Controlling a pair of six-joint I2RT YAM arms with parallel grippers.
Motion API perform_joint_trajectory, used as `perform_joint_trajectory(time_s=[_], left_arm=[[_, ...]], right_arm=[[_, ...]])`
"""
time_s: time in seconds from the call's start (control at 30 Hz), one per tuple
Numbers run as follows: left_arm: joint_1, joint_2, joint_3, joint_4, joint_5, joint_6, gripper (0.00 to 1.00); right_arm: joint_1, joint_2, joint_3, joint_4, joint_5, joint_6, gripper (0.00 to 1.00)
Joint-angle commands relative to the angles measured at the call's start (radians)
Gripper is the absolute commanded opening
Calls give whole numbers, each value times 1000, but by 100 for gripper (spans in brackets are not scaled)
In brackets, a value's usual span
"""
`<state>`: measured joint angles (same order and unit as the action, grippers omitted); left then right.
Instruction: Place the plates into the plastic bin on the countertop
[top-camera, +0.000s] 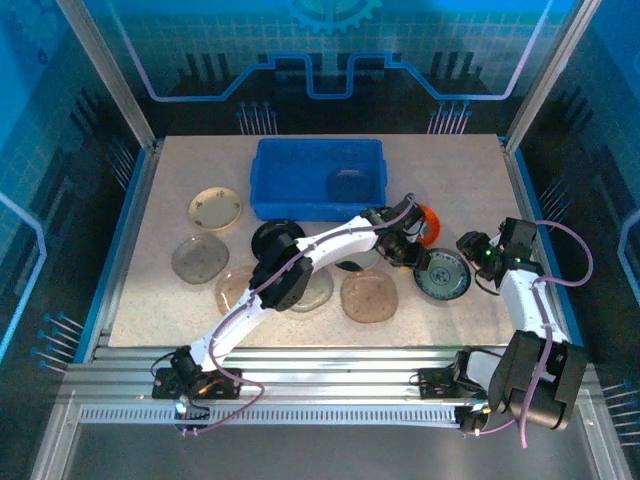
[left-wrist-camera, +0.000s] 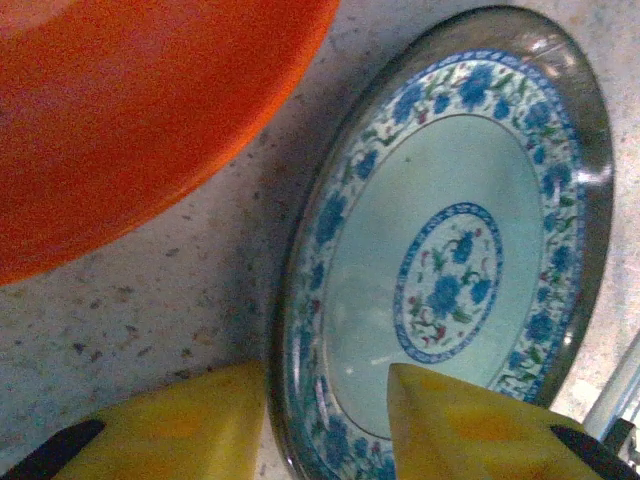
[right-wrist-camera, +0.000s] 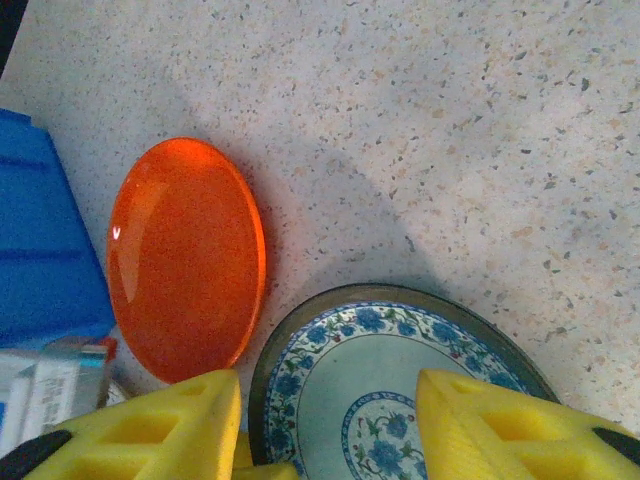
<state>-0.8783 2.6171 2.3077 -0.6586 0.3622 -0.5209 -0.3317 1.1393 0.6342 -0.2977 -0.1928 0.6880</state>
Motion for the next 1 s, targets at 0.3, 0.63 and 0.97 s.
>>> perform_joint_trajectory(time_s=[0.3, 0.63, 0.97], left_arm=[[-6, 20, 30, -28, 24, 22, 6], [15, -158, -52, 10, 10, 44, 0], [140, -459, -298, 108, 18, 40, 0]], right_arm=[[-24, -28, -7, 2, -37, -30, 50], [-24, -117, 49, -64, -6, -73, 51], [-22, -138, 181, -140, -71, -131, 64]])
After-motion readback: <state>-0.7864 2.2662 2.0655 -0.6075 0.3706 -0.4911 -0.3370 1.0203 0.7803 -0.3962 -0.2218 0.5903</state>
